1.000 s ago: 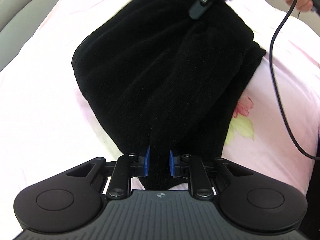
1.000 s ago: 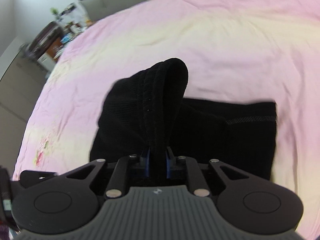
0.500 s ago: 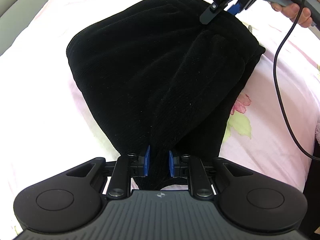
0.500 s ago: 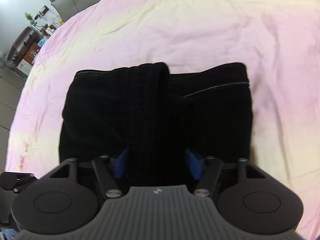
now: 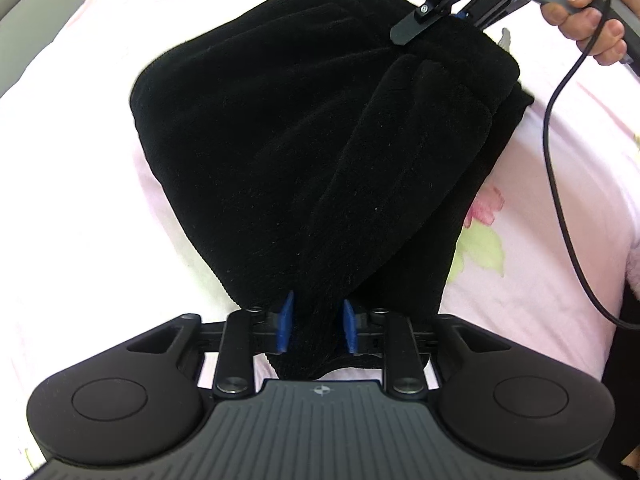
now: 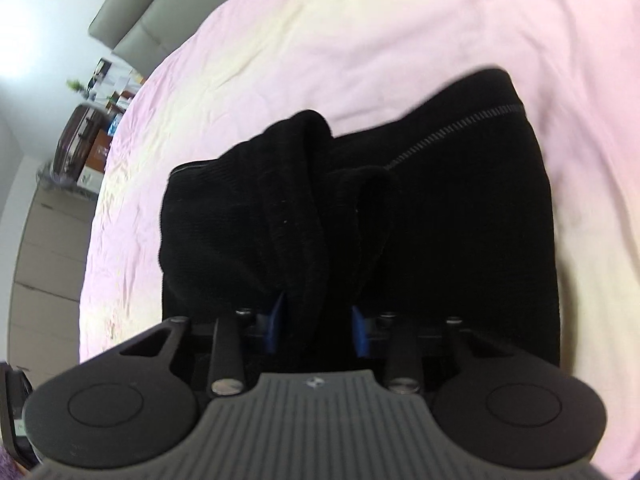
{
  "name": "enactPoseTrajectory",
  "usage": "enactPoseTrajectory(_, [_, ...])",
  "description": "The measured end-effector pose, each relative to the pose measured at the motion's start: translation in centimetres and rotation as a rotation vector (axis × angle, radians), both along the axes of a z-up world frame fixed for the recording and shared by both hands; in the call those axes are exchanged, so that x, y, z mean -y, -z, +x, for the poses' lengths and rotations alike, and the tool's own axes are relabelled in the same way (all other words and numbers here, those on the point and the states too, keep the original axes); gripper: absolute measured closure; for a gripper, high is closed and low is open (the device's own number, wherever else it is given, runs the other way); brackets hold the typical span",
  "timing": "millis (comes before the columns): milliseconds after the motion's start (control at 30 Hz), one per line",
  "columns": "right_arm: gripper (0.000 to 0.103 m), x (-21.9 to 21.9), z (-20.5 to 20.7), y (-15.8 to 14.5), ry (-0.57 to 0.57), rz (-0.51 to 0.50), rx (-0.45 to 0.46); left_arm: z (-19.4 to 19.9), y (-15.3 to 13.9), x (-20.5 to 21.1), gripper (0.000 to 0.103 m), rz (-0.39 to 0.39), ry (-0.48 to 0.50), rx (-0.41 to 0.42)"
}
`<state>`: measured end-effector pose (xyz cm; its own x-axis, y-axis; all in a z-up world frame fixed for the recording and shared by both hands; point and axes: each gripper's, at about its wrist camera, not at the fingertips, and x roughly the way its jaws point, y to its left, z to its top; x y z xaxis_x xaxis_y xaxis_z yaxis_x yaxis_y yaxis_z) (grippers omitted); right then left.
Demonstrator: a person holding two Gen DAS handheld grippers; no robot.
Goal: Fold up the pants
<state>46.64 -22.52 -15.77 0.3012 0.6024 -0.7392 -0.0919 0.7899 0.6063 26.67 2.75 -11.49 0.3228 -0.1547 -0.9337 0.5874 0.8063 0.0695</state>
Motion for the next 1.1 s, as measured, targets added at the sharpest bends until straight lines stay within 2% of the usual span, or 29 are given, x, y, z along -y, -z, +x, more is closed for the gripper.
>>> enactPoseTrajectory(167, [0.079,-1.3,-0.2,-7.0,-0.053,-0.018,0.159,0.2,-3.4,-2.2,0.054,-0.128,-0.056,0.027])
enactPoseTrajectory(300, [0.079,-0.3,-0.4,-10.3,-0.056,-0.054,0.213,1.6,-5.8,-3.8,0.054,-0.195,-0.17,0.085])
enactPoseTrajectory(433, [0.079,3.7,-0.5,-8.9,0.032,-0.096,0.164,3.5,-6.1,-3.4,0.054,-0.209,-0.252,0.144])
enactPoseTrajectory(533, [0.079,7.4,-0.6,-5.9,0.113,-0.118,0.09,5.0,-5.4,-2.3,0.054,-0.223,-0.289,0.166])
enactPoseTrajectory(633, [0.079,8.5,-0.5,-1.8,0.148,-0.116,0.011,6.8,-4.6,-0.8,0.055,-0.226,-0.313,0.192])
enactPoseTrajectory(733, [0.079,8.6,-0.1,-0.1,0.161,-0.136,0.014,8.8,-4.1,0.1,0.057,-0.225,-0.34,0.195])
enactPoseTrajectory(867, [0.07,7.8,0.3,-0.5,0.09,-0.219,0.02,10.0,-3.9,0.5,0.057,-0.22,-0.337,0.199])
enactPoseTrajectory(933, [0.06,7.1,0.4,-1.9,0.047,-0.278,0.036,10.0,-3.9,-0.2,0.057,-0.212,-0.322,0.199])
enactPoseTrajectory(1033, [0.06,5.6,0.1,-5.0,-0.026,-0.393,0.149,10.8,-4.0,0.4,0.057,-0.201,-0.286,0.206])
enactPoseTrajectory(1100, [0.06,4.2,-0.1,-7.4,-0.063,-0.431,0.246,11.3,-4.1,0.8,0.057,-0.196,-0.268,0.218])
